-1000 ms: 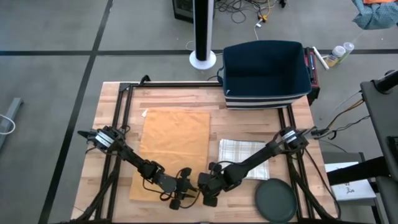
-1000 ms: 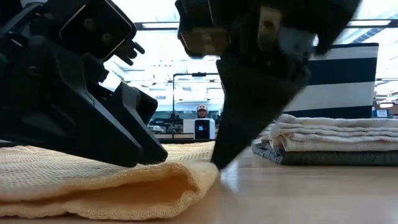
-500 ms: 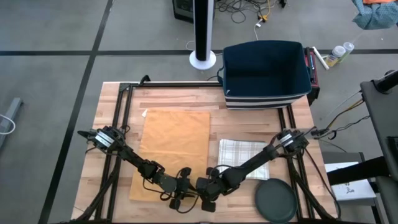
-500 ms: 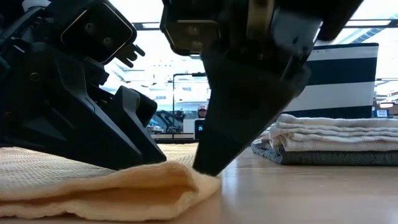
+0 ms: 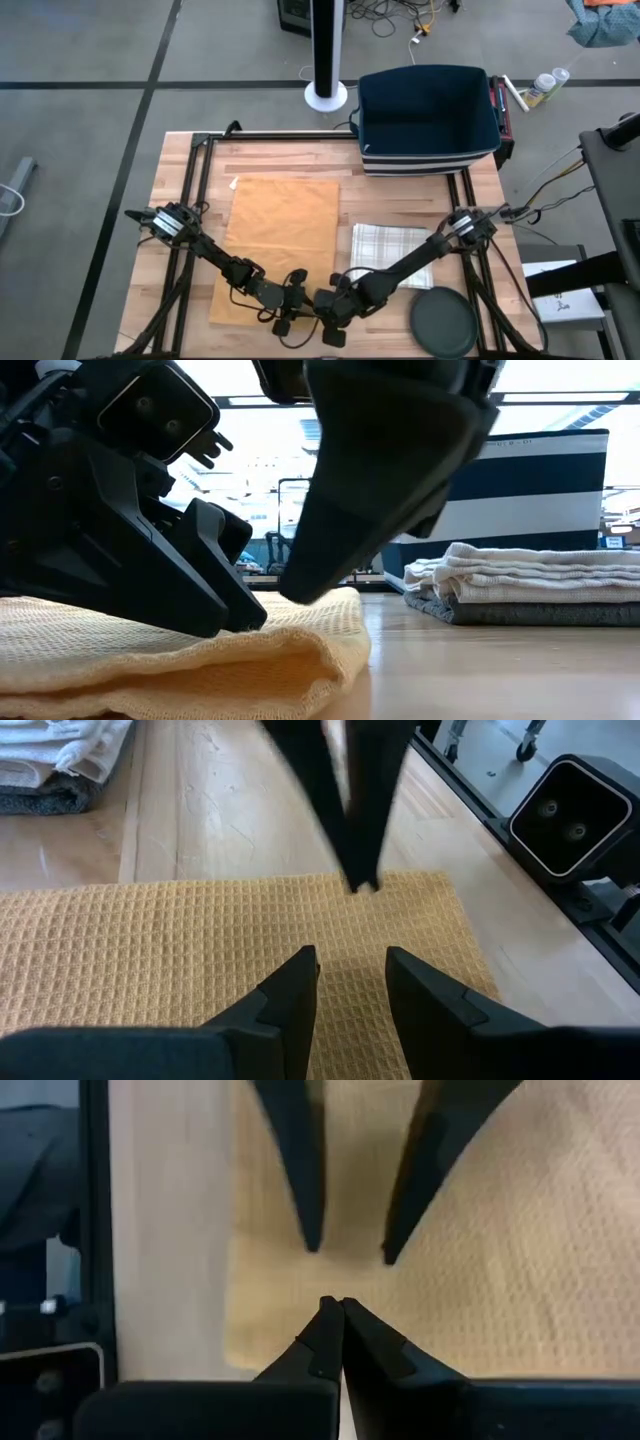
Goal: Fold kitchen towel into neat rectangle
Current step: Fold the orange towel
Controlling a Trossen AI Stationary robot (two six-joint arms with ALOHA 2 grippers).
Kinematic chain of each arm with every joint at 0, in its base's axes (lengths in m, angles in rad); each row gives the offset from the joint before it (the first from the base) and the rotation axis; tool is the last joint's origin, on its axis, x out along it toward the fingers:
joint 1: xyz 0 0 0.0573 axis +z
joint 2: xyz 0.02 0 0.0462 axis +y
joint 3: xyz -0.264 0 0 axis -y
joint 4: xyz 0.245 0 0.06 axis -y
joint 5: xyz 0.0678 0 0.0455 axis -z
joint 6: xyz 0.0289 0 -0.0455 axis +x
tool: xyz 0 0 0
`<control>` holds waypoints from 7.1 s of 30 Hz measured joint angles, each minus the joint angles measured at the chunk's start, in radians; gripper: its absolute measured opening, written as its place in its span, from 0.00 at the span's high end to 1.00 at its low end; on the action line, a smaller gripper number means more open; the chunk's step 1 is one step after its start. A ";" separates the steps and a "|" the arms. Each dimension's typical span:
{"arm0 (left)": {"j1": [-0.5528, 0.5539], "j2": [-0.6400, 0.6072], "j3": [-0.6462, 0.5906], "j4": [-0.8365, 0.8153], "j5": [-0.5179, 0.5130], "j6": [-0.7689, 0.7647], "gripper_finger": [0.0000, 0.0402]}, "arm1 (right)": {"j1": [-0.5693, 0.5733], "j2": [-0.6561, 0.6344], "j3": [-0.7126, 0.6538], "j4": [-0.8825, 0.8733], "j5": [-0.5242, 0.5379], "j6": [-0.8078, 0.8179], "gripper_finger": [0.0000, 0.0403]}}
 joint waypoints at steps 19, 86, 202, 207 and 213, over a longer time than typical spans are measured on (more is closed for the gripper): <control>0.000 -0.010 0.000 -0.005 0.000 0.006 0.72 | 0.022 0.063 0.000 0.051 -0.089 0.048 1.00; 0.133 -1.027 -0.389 -1.603 0.019 -0.888 0.72 | -0.265 -0.100 0.050 -0.098 0.167 -0.121 1.00; 1.339 -0.563 -0.151 -1.312 0.130 -0.258 0.66 | -0.283 -0.221 0.012 -0.383 0.611 0.305 0.62; 1.335 -0.563 -0.152 -1.304 0.136 -0.258 0.82 | -0.283 -0.221 0.012 -0.377 0.611 0.305 0.62; 1.310 -0.563 -0.153 -1.293 0.132 -0.257 0.97 | -0.283 -0.221 0.012 -0.375 0.610 0.306 0.61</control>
